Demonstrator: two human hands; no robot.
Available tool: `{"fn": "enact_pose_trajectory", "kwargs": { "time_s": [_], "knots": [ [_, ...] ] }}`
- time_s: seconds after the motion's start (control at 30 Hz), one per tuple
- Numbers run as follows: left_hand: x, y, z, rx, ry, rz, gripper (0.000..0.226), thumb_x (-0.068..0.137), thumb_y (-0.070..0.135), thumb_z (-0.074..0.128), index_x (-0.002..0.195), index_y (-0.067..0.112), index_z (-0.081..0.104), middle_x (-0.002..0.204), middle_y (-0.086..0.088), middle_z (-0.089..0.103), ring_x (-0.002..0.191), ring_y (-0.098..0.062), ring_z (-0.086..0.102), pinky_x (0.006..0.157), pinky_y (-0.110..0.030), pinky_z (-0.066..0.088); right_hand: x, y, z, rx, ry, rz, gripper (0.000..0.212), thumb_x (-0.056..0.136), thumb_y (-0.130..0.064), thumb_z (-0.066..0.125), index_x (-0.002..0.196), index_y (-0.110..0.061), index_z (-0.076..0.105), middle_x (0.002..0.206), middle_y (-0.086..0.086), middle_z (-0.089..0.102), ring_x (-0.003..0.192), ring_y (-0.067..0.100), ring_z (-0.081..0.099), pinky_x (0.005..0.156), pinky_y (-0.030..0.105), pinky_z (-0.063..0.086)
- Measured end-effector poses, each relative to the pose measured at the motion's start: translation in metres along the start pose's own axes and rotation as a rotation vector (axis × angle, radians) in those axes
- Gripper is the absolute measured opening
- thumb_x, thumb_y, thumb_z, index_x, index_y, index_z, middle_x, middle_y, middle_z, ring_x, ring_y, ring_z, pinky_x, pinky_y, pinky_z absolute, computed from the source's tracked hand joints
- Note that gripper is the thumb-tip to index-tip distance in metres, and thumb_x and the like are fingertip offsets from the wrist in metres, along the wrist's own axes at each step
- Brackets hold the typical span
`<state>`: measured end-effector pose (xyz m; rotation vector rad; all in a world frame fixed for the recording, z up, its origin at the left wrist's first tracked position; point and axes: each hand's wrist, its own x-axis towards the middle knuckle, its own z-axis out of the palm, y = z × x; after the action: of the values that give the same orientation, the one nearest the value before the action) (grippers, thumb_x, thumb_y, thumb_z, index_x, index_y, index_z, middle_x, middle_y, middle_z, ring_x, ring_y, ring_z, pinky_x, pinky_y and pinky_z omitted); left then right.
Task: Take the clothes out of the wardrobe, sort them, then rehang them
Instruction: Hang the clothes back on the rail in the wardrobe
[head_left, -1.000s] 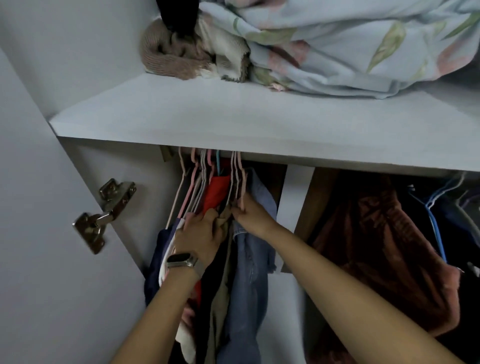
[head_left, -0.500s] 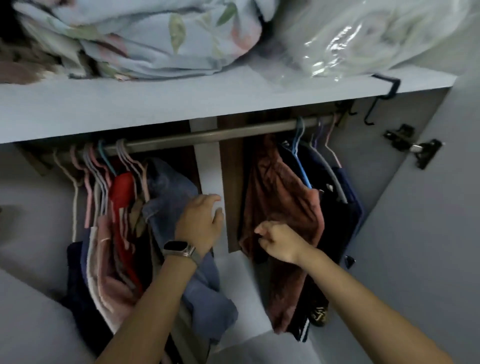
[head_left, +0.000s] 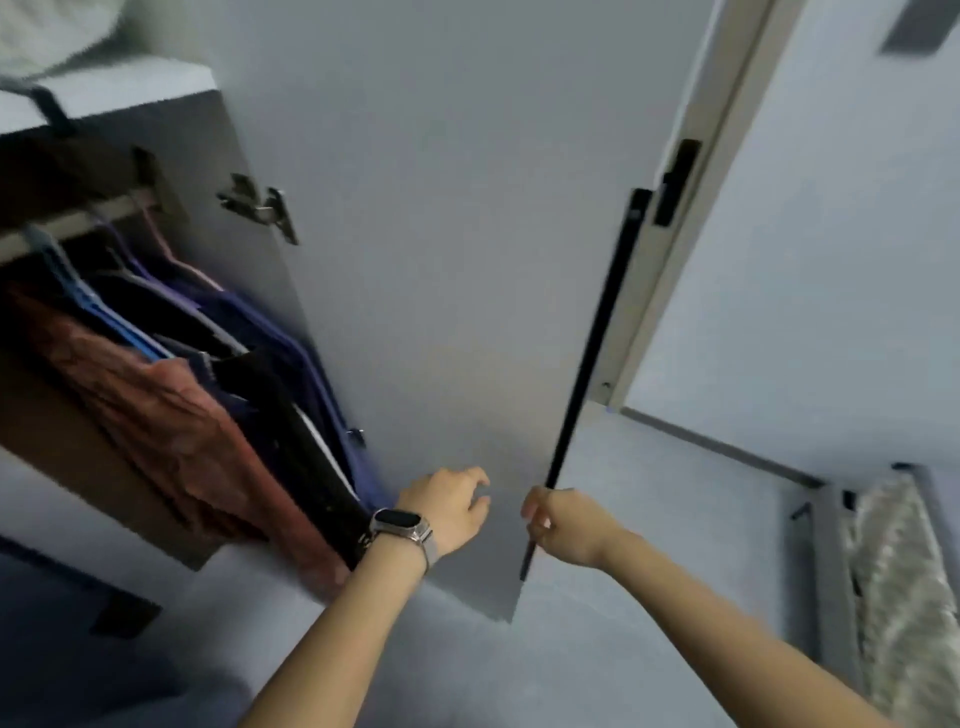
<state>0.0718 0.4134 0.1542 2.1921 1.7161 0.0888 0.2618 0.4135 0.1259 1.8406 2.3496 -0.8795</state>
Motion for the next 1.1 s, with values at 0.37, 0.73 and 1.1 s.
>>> {"fn": "enact_pose_trajectory", "kwargs": {
  "time_s": [0.37, 0.73, 1.1],
  "knots": [
    [0.050, 0.199, 0.089, 0.115, -0.349, 0.629, 0.033, 0.091, 0.038, 0.042, 0.122, 0.032, 0.051, 0.111, 0.007, 0.065, 0.102, -0.019, 0.060, 0.081, -0.031, 0.050, -0.187, 0.154, 0.027, 0.402, 0.319, 0.698, 0.038, 0.091, -0.023, 0.046, 0.129, -0.019, 0.046, 0.115, 0.001, 0.064, 0.104, 0.022, 0.059, 0.086, 0.034, 0.047],
    [-0.022, 0.393, 0.175, 0.237, -0.585, 1.103, 0.029, 0.093, 0.033, 0.045, 0.119, 0.026, 0.055, 0.109, 0.001, 0.065, 0.099, -0.022, 0.061, 0.083, -0.036, 0.051, -0.413, 0.182, 0.134, 0.750, 0.695, 1.314, 0.035, 0.087, -0.020, 0.053, 0.121, -0.015, 0.057, 0.119, 0.007, 0.064, 0.110, 0.023, 0.059, 0.089, 0.026, 0.043],
    [-0.296, 0.567, 0.301, 0.247, -0.896, 1.591, 0.028, 0.093, 0.029, 0.047, 0.117, 0.020, 0.057, 0.104, -0.002, 0.067, 0.100, -0.023, 0.061, 0.081, -0.031, 0.047, -0.683, 0.128, 0.265, 0.985, 1.062, 1.798, 0.027, 0.090, -0.021, 0.051, 0.115, -0.020, 0.058, 0.093, -0.005, 0.062, 0.084, 0.010, 0.056, 0.067, 0.021, 0.043]
  ]
}}
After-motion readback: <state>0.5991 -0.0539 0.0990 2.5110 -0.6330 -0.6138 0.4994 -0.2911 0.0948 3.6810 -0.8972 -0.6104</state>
